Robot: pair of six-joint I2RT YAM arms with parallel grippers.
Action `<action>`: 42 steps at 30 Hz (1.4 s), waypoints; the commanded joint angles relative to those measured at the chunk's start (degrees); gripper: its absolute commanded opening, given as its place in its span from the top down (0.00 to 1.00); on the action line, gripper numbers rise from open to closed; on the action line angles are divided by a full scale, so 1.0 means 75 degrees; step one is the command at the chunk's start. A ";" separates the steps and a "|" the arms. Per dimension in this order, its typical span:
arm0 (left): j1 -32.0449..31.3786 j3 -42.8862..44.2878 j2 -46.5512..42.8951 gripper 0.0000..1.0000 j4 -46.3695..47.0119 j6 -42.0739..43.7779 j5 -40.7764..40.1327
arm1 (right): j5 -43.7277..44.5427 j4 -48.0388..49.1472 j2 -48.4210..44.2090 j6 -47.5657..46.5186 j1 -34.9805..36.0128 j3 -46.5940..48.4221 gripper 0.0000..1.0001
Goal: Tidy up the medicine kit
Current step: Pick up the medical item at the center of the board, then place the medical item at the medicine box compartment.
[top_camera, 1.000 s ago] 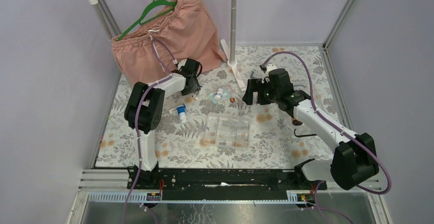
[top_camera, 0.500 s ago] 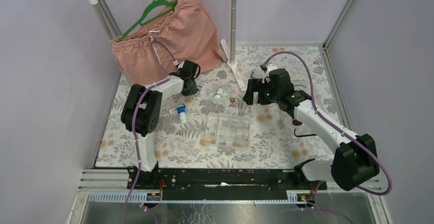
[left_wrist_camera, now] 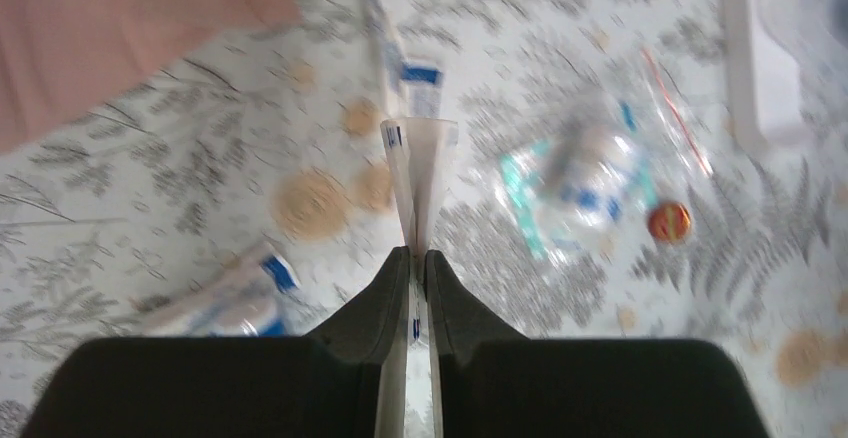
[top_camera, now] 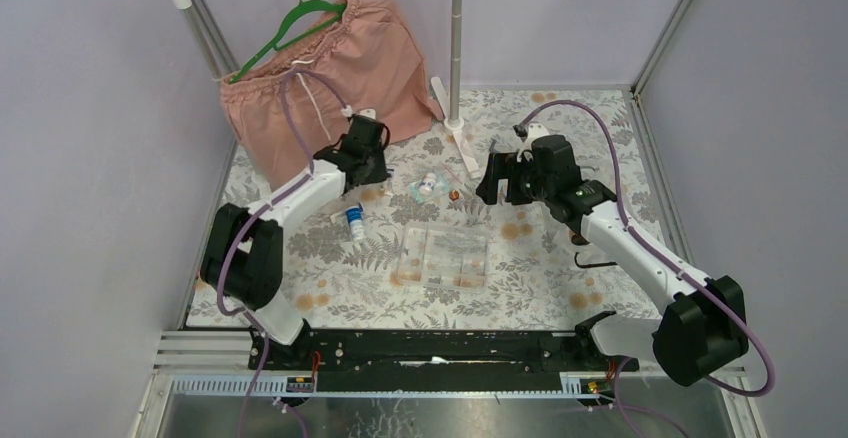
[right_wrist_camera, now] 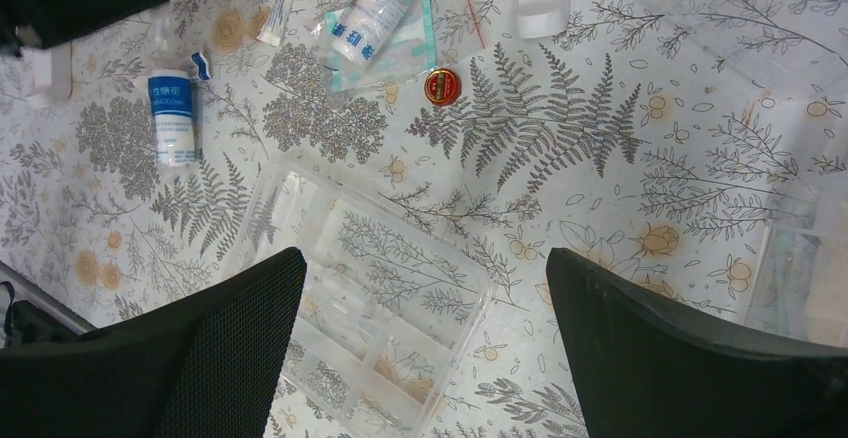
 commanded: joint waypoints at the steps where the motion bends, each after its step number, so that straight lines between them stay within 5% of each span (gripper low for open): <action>1: -0.0900 -0.0593 -0.0512 0.85 -0.0321 0.0389 0.0627 | -0.0103 0.0065 -0.0263 0.0126 0.0035 -0.0089 0.00; 8: -0.2069 -0.1355 -0.0904 0.84 -0.0153 0.0616 0.1031 | -0.0132 0.0106 -0.0357 0.0281 0.0040 -0.0171 0.00; 31: -0.2816 -0.2357 -0.1204 0.84 -0.0009 -0.0309 0.1234 | -0.0157 0.0107 -0.0423 0.0366 0.0045 -0.0289 0.00; 42: -0.2813 -0.1744 -0.1212 0.65 -0.0233 -0.0266 0.0843 | -0.0157 0.0107 -0.0417 0.0368 0.0037 -0.0269 0.00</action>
